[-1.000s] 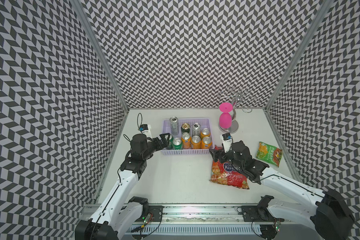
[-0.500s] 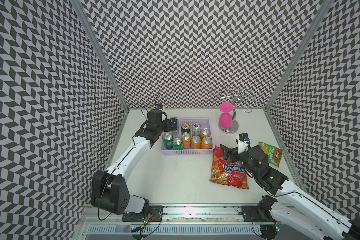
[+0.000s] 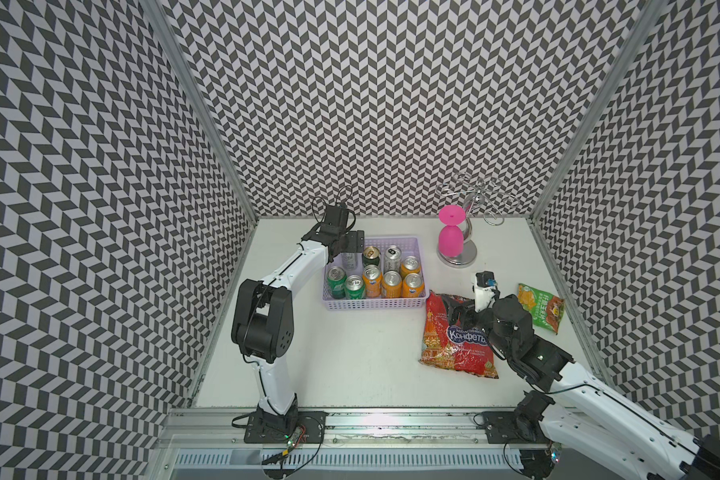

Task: Take out the drinks from the basket
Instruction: Pick up the drink from the basket.

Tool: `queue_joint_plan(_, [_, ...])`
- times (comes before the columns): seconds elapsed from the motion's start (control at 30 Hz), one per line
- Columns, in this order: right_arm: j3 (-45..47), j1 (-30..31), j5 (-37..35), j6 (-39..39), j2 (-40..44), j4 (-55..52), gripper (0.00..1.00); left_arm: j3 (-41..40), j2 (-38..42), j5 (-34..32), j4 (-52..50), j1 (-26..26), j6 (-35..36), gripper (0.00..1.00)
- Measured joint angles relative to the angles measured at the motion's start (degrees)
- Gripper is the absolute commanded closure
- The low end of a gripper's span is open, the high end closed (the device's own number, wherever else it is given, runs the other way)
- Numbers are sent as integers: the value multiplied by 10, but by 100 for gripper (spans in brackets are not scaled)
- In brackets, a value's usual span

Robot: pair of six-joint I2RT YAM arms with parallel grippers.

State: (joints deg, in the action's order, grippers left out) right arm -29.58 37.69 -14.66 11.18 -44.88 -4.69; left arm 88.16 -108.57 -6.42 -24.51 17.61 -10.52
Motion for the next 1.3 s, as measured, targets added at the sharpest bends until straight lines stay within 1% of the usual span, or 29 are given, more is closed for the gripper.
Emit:
queue_joint_plan(0.17, [3,0,0,7,0,1,0,18,-32,-11,-10,0,10,15])
queue_joint_plan(0.23, [6,0,0,9,0,3,0,21,-37,-14,-12,0,12,20])
queue_joint_plan(0.33, [10,0,0,12,2,4,0,27,-40,-14,-16,0,18,31])
queue_joint_plan(0.4, [13,0,0,14,3,4,0,29,-40,-13,-16,1,19,41])
queue_joint_plan(0.47, [14,0,-1,15,3,4,0,30,-40,-14,-17,2,20,46])
queue_joint_plan(0.67, [16,0,-2,19,5,4,0,30,-39,-15,-17,4,19,50])
queue_joint_plan(0.93, [17,0,-4,19,10,4,0,29,-23,-17,-46,9,19,51])
queue_joint_plan(1.07, [17,0,-4,19,11,4,0,28,13,-22,-65,16,19,51])
queue_joint_plan(1.3, [17,0,-4,19,11,4,0,22,119,-43,-73,27,19,52])
